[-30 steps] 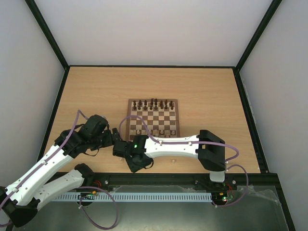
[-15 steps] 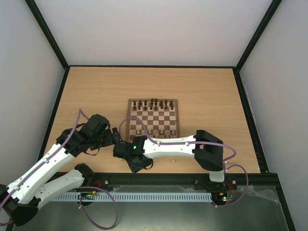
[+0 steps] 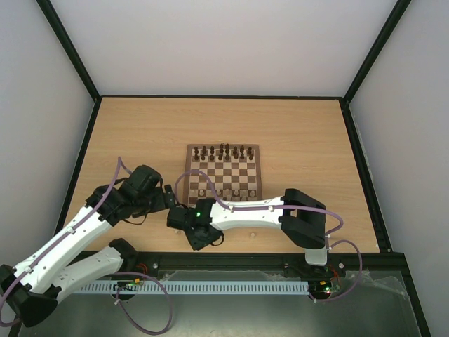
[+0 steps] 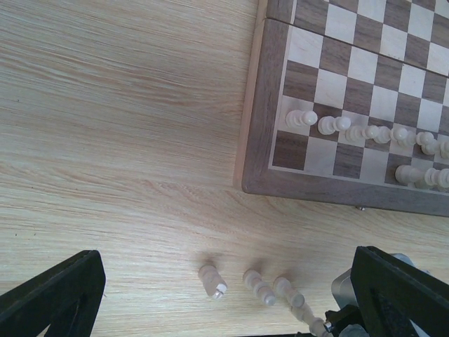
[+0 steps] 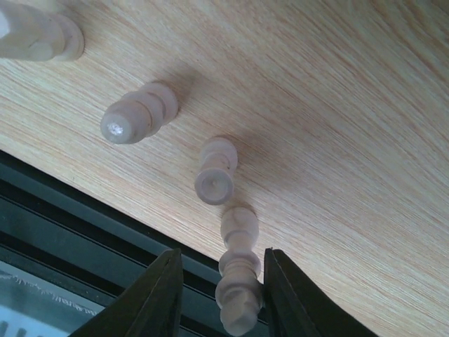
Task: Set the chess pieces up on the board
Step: Pick up the chess piece at the center of the board.
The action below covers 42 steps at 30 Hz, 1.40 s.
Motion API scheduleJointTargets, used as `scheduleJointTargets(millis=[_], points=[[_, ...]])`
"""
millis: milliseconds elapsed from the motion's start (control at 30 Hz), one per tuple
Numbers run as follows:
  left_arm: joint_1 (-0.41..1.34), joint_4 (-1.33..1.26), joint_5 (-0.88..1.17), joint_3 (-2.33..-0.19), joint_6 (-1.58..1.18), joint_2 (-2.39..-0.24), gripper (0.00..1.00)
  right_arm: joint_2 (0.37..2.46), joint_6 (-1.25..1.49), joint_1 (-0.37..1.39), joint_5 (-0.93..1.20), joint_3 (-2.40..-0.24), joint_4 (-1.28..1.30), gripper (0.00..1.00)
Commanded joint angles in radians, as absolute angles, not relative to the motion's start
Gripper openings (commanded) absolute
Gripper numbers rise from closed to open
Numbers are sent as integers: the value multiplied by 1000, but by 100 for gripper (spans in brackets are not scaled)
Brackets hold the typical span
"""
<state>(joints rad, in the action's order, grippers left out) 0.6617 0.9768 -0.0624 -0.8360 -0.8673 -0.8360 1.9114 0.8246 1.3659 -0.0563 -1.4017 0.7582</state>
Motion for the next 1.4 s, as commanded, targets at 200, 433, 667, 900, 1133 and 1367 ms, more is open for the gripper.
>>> scheduleJointTargets(millis=[200, 433, 667, 900, 1133, 1367], points=[[660, 968, 8, -848, -842, -825, 99, 1945, 805, 1306, -57, -1350, 858, 27], [658, 962, 10, -848, -838, -827, 99, 1913, 810, 1307, -60, -1336, 882, 28], [657, 966, 12, -848, -839, -818, 99, 1891, 818, 1307, -59, -1332, 882, 15], [651, 999, -13, -881, -845, -803, 99, 1848, 839, 1307, -94, -1345, 903, 15], [646, 1040, -67, -939, -862, -783, 99, 1804, 855, 1277, -202, -1359, 933, 15], [645, 1074, -114, -977, -894, -742, 99, 1796, 809, 1192, -338, -1434, 931, 15]])
